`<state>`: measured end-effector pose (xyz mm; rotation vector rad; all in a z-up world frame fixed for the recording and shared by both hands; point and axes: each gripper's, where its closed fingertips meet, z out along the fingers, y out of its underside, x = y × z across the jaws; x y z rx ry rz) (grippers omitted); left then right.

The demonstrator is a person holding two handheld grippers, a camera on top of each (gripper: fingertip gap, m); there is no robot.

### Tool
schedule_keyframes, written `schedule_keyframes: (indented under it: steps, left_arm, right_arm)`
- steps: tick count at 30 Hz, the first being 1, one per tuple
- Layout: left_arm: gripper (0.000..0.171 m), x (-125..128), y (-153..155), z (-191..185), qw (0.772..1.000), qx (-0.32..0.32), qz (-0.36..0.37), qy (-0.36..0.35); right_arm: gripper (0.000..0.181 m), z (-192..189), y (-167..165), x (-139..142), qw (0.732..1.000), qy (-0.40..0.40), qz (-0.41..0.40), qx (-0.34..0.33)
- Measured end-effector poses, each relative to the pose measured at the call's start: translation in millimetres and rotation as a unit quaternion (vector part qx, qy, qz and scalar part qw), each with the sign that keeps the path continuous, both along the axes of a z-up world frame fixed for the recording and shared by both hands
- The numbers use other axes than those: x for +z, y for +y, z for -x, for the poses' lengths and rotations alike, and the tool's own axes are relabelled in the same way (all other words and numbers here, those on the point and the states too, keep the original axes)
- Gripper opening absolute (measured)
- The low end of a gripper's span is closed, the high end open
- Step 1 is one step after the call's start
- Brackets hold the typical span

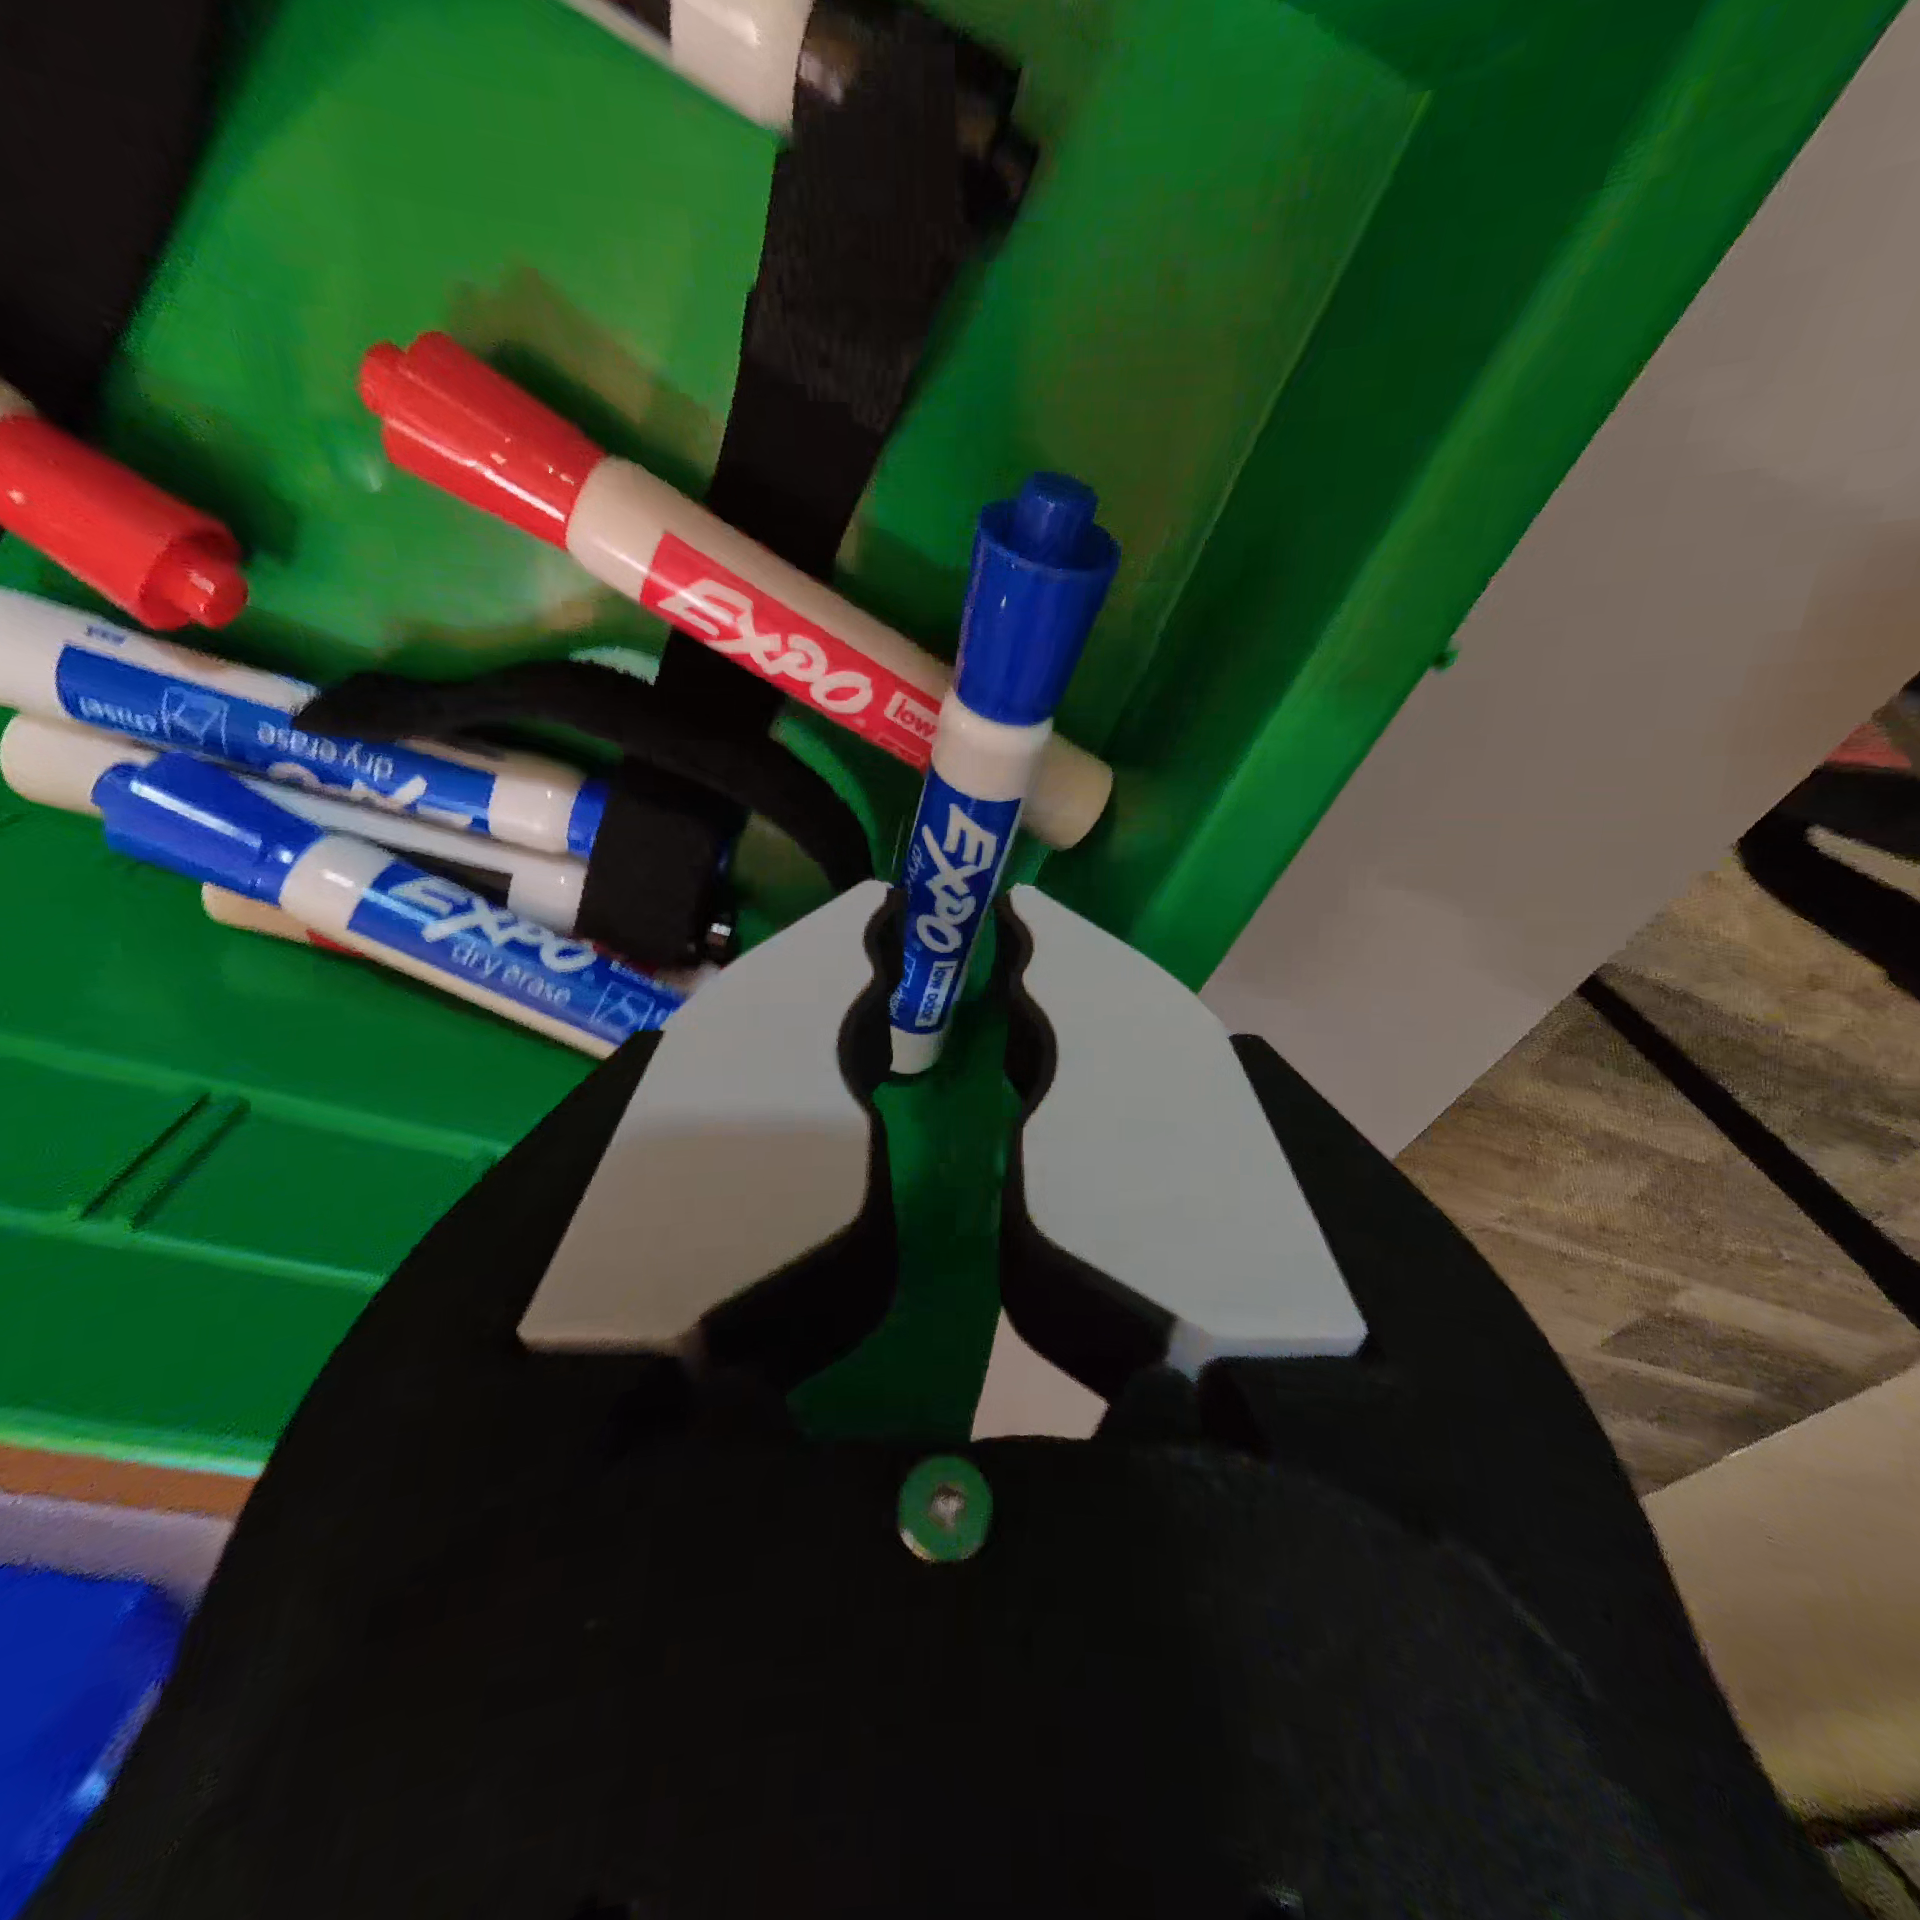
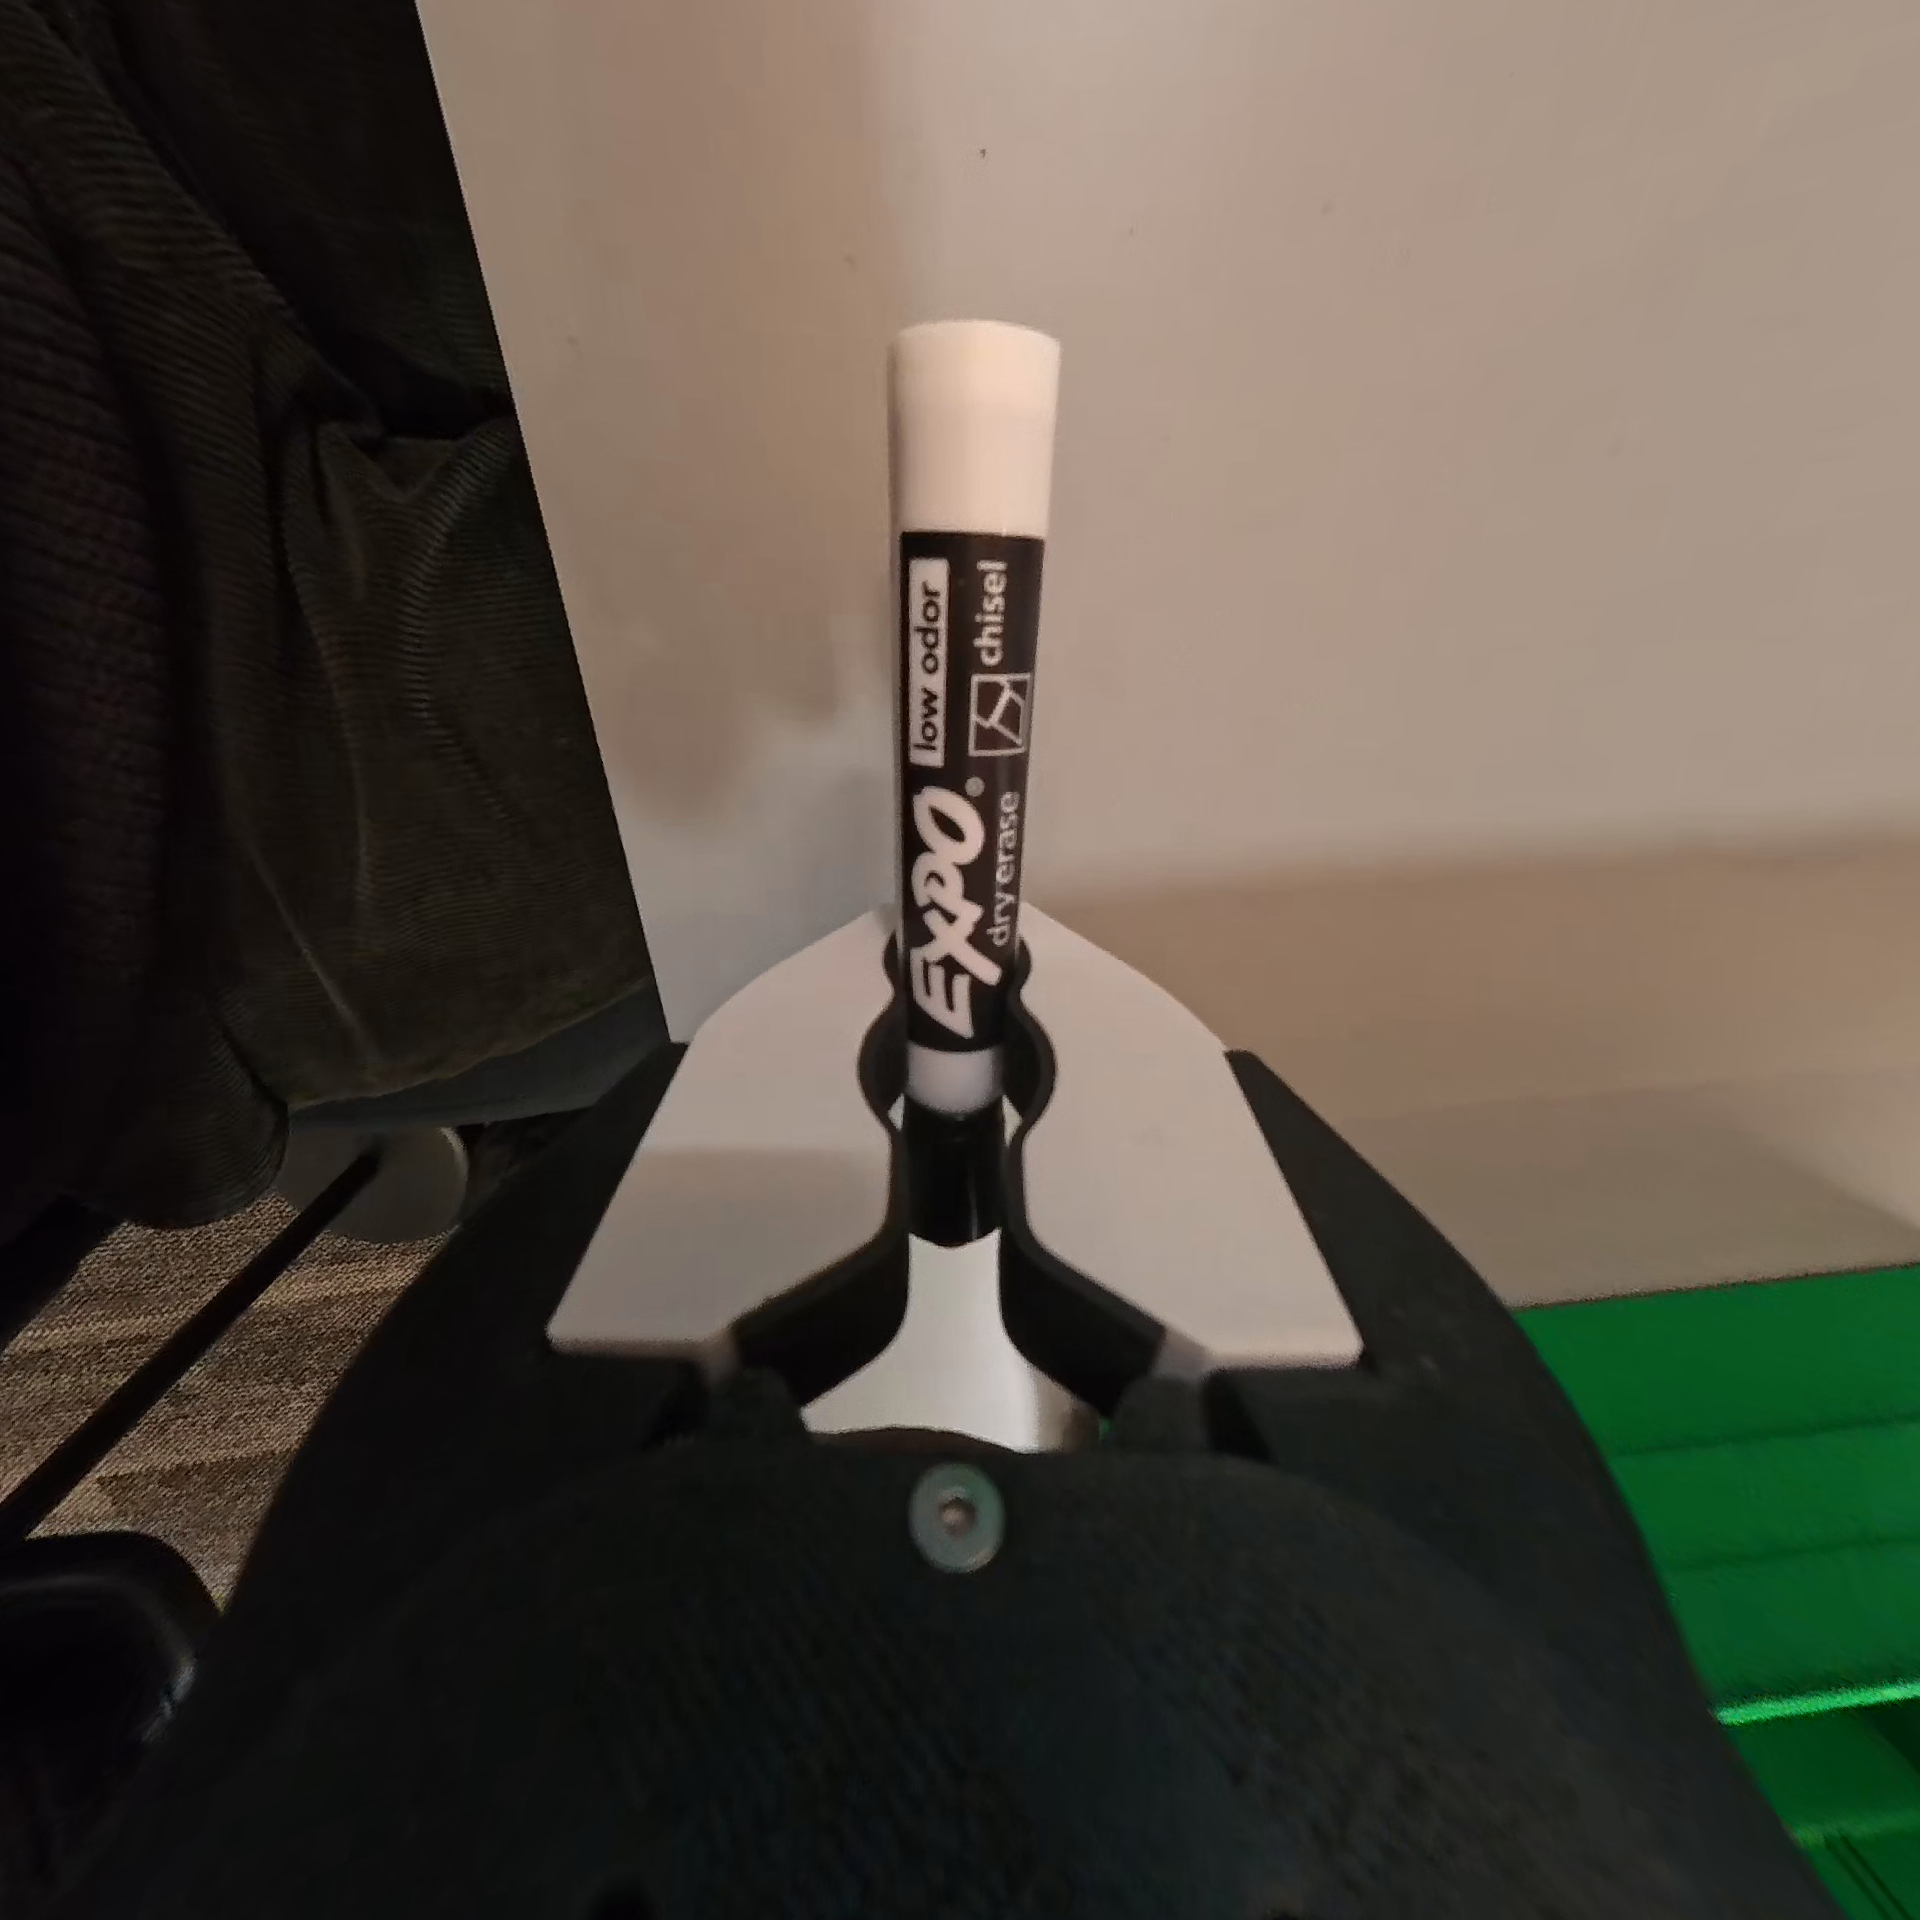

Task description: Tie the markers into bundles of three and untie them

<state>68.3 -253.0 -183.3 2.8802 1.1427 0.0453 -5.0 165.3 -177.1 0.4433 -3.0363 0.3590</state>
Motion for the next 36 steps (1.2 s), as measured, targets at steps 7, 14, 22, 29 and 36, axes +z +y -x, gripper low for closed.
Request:
schedule_keyframes:
  steps: [7,14,22,29,36]
  left_arm:
    - [0.024,-12.8,22.3,39.7,0.993,0.083,-0.056,0.066]
    - [0.031,2.1,12.2,19.8,0.993,0.091,-0.066,0.037]
    - [0.023,-12.8,5.7,8.5,0.995,0.088,-0.043,0.002]
    - [0.022,-15.8,2.5,11.4,0.994,0.105,-0.033,-0.015]
    - [0.022,47.9,13.6,34.4,0.983,0.124,-0.051,0.121]
  right_arm:
    - [0.014,3.7,2.9,-2.4,1.000,-0.002,-0.001,-0.006]
    - [0.014,4.9,3.0,-2.7,1.000,-0.005,0.002,-0.007]
    - [0.014,2.7,2.6,-6.7,1.000,-0.004,-0.007,-0.003]
    - [0.014,3.2,2.3,1.9,1.000,0.004,0.002,-0.006]
    - [0.014,5.0,3.8,-2.6,1.000,-0.004,-0.001,-0.008]
